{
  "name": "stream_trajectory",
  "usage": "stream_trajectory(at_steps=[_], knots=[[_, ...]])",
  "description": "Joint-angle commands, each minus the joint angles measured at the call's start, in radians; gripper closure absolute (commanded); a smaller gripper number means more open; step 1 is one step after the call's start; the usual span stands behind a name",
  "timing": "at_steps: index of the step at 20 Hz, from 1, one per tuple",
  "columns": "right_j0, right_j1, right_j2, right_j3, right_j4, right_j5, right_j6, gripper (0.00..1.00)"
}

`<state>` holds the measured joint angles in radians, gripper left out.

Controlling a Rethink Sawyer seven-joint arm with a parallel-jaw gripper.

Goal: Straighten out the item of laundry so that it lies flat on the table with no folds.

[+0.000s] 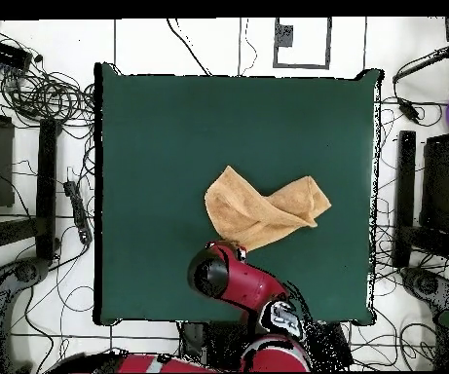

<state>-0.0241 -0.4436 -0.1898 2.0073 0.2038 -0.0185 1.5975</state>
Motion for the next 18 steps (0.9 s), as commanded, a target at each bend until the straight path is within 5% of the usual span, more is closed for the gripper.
stream_trajectory(at_steps=[1,8,18], knots=[[0.147,-0.081,0.041,0.156,0.166,0.09,0.406,1.0],[0.23,-0.139,-0.002,0.194,0.231,0.157,0.433,1.0],[0.21,-0.09,0.081,0.213,0.268,0.052,0.493,1.0]])
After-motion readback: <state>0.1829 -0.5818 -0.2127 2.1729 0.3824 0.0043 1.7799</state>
